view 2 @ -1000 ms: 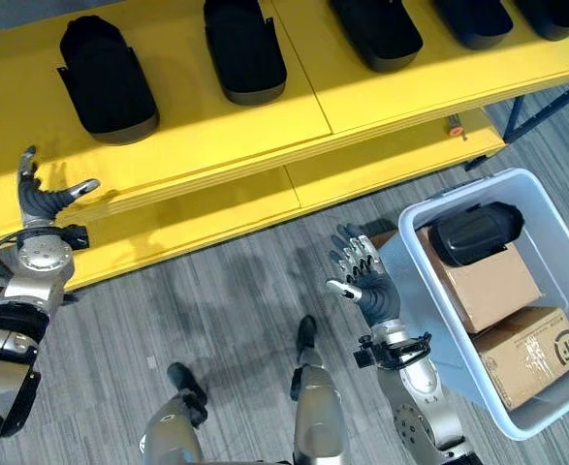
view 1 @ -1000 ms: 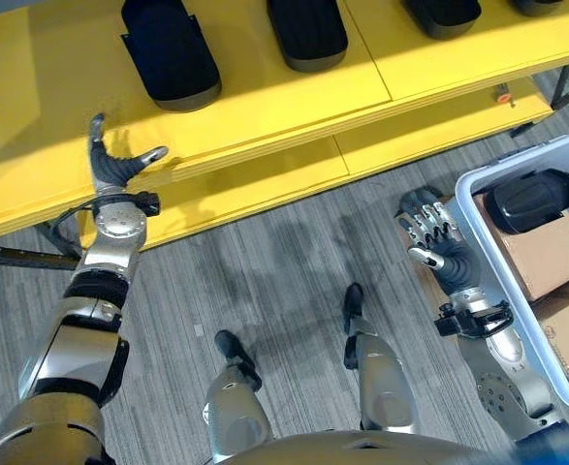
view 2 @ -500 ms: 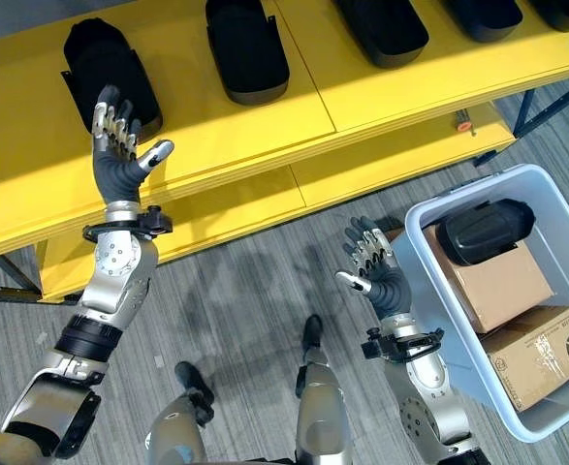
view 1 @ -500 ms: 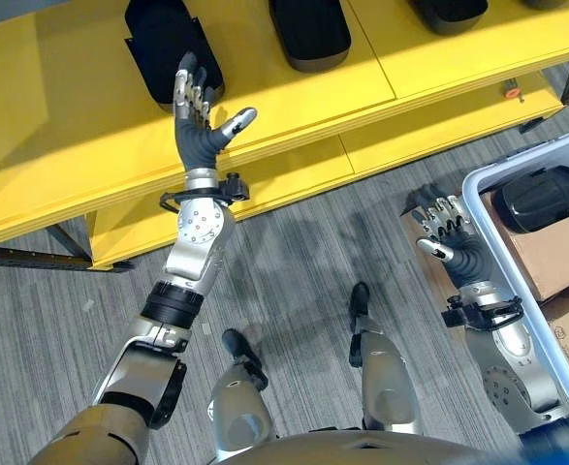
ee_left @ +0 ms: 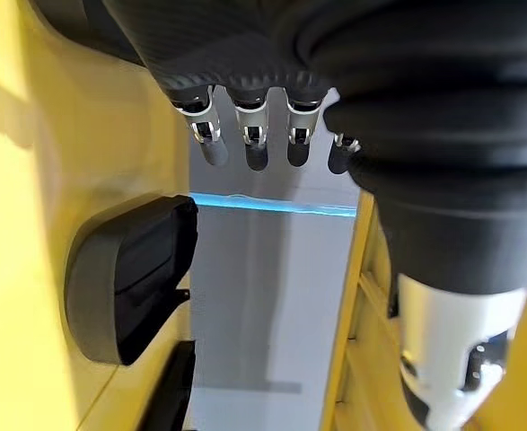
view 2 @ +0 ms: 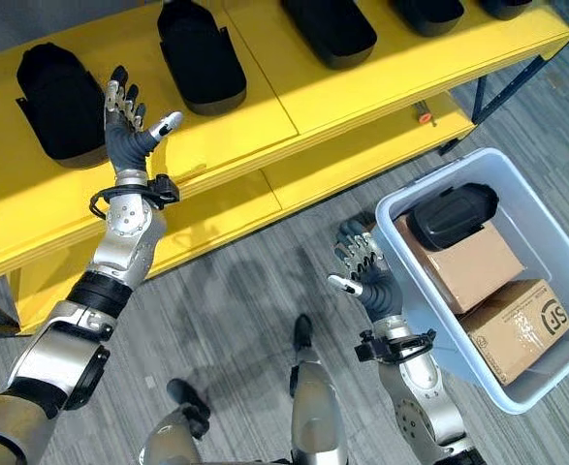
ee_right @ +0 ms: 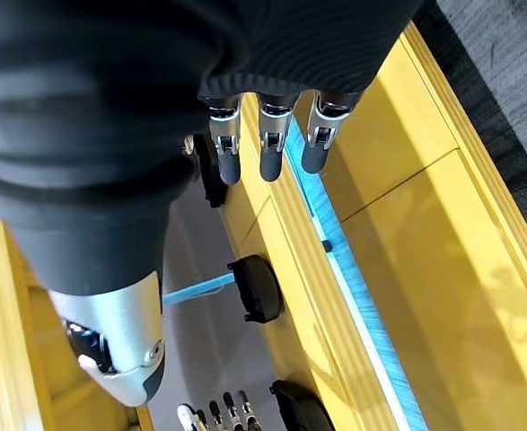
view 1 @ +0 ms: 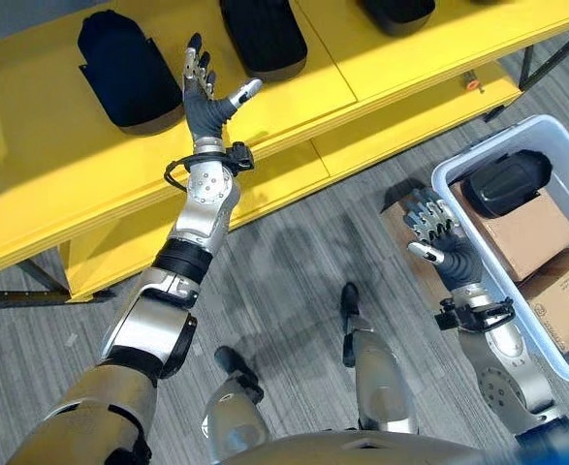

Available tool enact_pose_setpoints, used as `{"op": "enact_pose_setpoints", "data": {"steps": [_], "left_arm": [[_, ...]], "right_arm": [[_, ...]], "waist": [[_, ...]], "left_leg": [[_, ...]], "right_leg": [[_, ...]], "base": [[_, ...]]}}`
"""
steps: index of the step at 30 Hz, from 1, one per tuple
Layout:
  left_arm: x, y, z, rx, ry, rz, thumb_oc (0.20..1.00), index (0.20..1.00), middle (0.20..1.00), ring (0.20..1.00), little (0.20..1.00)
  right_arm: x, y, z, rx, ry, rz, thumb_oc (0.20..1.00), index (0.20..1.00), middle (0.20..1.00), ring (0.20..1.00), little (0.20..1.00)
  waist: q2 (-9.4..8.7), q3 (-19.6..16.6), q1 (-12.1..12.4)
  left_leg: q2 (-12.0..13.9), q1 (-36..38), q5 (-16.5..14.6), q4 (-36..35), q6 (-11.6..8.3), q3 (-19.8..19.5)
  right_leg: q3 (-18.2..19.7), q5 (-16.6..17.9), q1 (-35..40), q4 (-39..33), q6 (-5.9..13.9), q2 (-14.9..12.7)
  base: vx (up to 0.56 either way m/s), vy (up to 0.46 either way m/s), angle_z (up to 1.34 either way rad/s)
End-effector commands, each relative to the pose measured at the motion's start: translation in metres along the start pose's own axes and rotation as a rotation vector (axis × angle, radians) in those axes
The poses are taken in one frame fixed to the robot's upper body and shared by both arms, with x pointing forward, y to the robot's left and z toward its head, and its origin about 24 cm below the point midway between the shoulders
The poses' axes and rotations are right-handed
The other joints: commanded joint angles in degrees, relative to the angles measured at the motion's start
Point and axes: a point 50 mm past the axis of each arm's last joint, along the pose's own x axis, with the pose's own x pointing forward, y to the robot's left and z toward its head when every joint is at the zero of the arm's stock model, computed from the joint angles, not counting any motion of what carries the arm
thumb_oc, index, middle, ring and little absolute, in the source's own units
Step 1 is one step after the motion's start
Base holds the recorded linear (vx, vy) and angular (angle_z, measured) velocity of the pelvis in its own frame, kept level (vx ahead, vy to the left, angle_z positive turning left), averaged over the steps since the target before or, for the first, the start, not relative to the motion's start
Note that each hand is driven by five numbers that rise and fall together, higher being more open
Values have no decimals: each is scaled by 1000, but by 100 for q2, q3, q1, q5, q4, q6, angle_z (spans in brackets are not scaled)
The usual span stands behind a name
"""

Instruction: Move parts from the plastic box to the shelf.

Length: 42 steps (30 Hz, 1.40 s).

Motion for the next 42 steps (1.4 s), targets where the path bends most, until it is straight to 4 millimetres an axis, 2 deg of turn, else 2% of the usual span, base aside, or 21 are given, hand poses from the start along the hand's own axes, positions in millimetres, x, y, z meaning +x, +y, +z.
{"op": "enact_pose_setpoints", "data": {"steps": [1, 5, 9, 11, 15, 22, 33, 42], "left_arm": [[19, 10, 25, -16, -89, 48, 1000, 1000, 1000, 1000, 1000], [31, 25, 20, 47, -33, 113, 1000, 1000, 1000, 1000, 1000], [36, 31, 19, 68, -11, 133, 1000, 1000, 1000, 1000, 1000], [42, 52, 17, 129, 31, 190, 1000, 1000, 1000, 1000, 1000], [44, 64, 15, 197, 52, 206, 1000, 1000, 1000, 1000, 1000], [41, 78, 10, 219, 78, 259, 1000, 1000, 1000, 1000, 1000], [28, 111, -5, 280, 139, 347, 1000, 1000, 1000, 1000, 1000], [22, 119, -10, 307, 164, 364, 1000, 1000, 1000, 1000, 1000]], "right_arm": [[0, 1, 21, -12, -88, 49, 1000, 1000, 1000, 1000, 1000], [1, 0, 20, -4, -84, 50, 1000, 1000, 1000, 1000, 1000], [3, 1, 19, 2, -82, 49, 1000, 1000, 1000, 1000, 1000], [4, 2, 19, -1, -81, 62, 1000, 1000, 1000, 1000, 1000], [2, 0, 19, 3, -81, 58, 1000, 1000, 1000, 1000, 1000], [-2, 0, 17, 15, -68, 58, 1000, 1000, 1000, 1000, 1000], [-10, -3, 14, 5, -41, 56, 1000, 1000, 1000, 1000, 1000], [-9, -5, 16, -2, -44, 54, 1000, 1000, 1000, 1000, 1000]], "waist": [[-95, -238, -5], [-124, -273, -114], [-123, -283, -180], [-130, -289, -296], [-143, -290, -367], [-158, -290, -380], [-97, -258, -222], [-104, -229, -177]], "left_leg": [[536, -330, 343, 614, -508, -602], [544, -290, 339, 645, -530, -502], [535, -274, 316, 672, -531, -445], [561, -218, 304, 730, -536, -342], [576, -200, 299, 779, -541, -260], [598, -247, 288, 808, -539, -259], [632, -357, 274, 871, -535, -359], [633, -405, 237, 907, -525, -428]], "right_leg": [[96, 196, 281, 226, 833, -615], [176, 202, 229, 209, 858, -582], [269, 193, 144, 257, 860, -570], [407, 185, 44, 304, 871, -507], [486, 178, -48, 342, 875, -470], [520, 169, -123, 357, 858, -436], [459, 111, -139, 469, 815, -437], [432, 116, -98, 489, 812, -464]], "base": [[47, 15, -4], [44, 9, -12], [32, 13, -8], [64, 11, -24], [31, 3, -24], [8, -2, -2], [0, 0, 0], [0, 0, 0]]}}
